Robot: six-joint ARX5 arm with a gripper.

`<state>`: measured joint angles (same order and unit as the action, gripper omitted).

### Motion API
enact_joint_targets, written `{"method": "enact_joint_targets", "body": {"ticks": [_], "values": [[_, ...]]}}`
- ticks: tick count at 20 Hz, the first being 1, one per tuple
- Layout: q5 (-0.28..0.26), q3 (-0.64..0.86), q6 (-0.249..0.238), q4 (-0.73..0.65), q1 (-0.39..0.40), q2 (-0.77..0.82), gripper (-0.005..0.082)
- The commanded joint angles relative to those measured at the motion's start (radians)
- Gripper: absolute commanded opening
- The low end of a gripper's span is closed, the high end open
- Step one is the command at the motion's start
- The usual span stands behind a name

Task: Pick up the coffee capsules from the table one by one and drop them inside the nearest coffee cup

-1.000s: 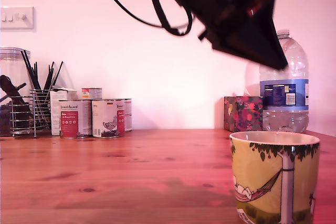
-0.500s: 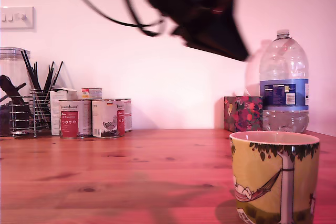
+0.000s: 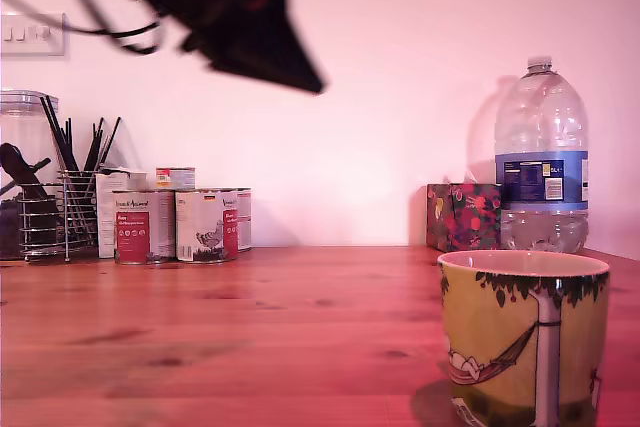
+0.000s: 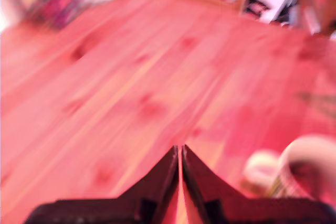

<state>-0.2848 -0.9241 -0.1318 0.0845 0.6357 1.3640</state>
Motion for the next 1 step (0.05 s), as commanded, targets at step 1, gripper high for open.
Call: {"method": "enact_joint_targets", "body": {"ticks": [1], "values": [[0.005,0.043,0.013,-0.005,-0.033,-0.043,-0.0019]]}}
